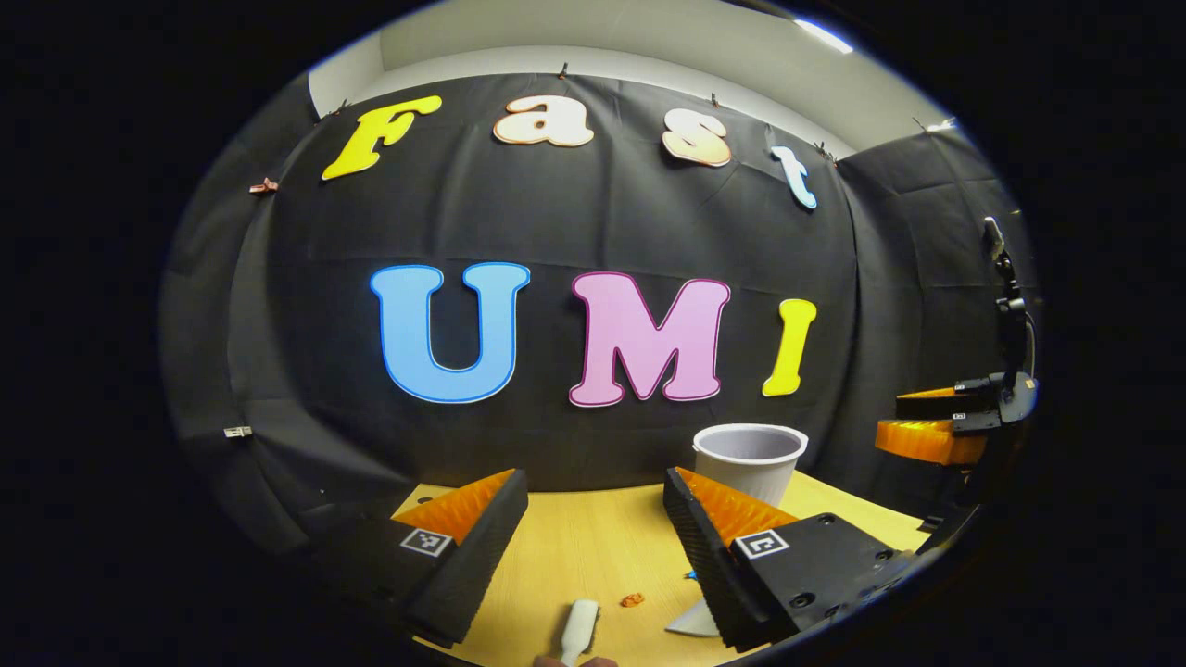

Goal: Pick up the small broom and dustpan from the desktop, sweep the trash into the dustpan with the broom, and then empty the trash into the garbage bin.

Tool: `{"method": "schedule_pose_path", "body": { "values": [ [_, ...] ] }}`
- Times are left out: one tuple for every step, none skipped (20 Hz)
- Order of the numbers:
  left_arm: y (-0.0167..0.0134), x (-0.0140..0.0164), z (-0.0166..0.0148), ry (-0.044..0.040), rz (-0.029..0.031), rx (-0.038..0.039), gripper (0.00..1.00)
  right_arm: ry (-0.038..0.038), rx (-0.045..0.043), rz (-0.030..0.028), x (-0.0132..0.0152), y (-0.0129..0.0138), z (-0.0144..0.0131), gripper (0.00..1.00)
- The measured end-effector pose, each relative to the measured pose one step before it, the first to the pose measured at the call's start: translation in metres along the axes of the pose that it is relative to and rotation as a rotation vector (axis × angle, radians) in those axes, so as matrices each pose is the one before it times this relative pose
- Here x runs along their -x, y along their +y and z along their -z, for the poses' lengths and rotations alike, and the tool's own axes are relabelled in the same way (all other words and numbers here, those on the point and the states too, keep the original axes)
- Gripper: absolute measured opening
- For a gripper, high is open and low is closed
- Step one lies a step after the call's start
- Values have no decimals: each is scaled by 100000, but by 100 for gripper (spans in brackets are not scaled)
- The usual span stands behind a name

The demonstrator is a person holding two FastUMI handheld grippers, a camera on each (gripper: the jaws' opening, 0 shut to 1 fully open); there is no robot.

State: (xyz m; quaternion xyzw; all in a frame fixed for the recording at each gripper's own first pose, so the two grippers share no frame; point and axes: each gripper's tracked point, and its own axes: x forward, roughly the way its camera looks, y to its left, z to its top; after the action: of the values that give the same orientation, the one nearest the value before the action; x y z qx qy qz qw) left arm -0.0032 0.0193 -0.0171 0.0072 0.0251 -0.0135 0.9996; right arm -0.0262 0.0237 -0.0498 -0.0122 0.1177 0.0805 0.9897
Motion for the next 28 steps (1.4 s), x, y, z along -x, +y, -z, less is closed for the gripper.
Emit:
{"method": "schedule_pose_path", "body": {
  "values": [
    [361,223,343,484,246,155,95,4672,9,-1904,533,282,1320,97],
    [309,198,422,457,224,289,95,4570,-173,-1009,377,82,1372,98],
    [482,550,550,1234,291,925,95,8898,-181,-1869,564,419,2730,98],
    [240,160,415,406,336,614,95,8111,575,-1424,300,379,2869,98],
    [351,164,295,651,45,404,95,5842,684,-788,9,277,2293,98],
    [436,218,512,735,-239,318,95,5598,905,-665,-250,386,2255,98],
    [534,296,533,1143,-323,532,95,7614,1630,-1287,-372,304,2873,98],
    [285,185,373,864,-88,588,95,8270,1940,-881,-1225,116,2965,98],
    [116,48,242,325,16,197,95,4409,689,-551,-839,31,1690,98],
    [111,104,51,259,-191,-54,95,4345,172,-1211,-982,158,1438,98],
    [70,-16,164,85,-261,-114,95,4200,270,-982,-980,150,1252,98],
    [179,-96,-25,56,-677,-221,95,3839,899,-1148,-1107,59,1040,98],
    [192,55,106,253,-1177,-403,95,6031,1653,-1090,-1980,-178,1681,98],
    [75,-44,37,264,-875,-467,95,3410,996,-780,-1914,-77,1011,98],
    [106,3,257,552,-1043,-472,95,3987,301,-783,-1458,83,902,98],
    [120,-136,387,926,-1390,-276,95,3858,-370,-1581,-1952,159,1121,98],
    [27,-78,106,645,-692,293,95,2851,-553,-1051,-1360,94,538,98],
    [113,-65,304,869,-1014,536,95,2112,-375,-753,-871,145,283,98],
    [273,-202,247,890,-2030,474,95,3272,-287,-1513,-1841,-183,229,98],
    [191,-158,293,834,-1778,73,95,1533,242,-837,-685,2,10,98],
    [205,-106,183,459,-1500,154,95,1679,769,-1078,-670,30,12,98],
    [111,-90,-71,267,-893,375,95,1203,440,-486,-307,-10,2,98],
    [102,-212,231,461,-1504,681,95,1090,374,-763,-329,20,4,98],
    [306,-164,328,1147,-2096,600,95,2184,-274,289,-410,-352,175,95],
    [296,-182,456,1299,-1925,174,95,-604,-1285,555,-114,-247,-238,92],
    [120,-74,214,603,-985,-95,95,-154,-1287,477,-17,-223,-192,87],
    [185,-127,459,1106,-1015,-163,95,1129,-945,836,-56,-4,179,83],
    [99,-196,398,894,-707,-271,95,22,115,-112,158,67,-102,80]
  ]
}}
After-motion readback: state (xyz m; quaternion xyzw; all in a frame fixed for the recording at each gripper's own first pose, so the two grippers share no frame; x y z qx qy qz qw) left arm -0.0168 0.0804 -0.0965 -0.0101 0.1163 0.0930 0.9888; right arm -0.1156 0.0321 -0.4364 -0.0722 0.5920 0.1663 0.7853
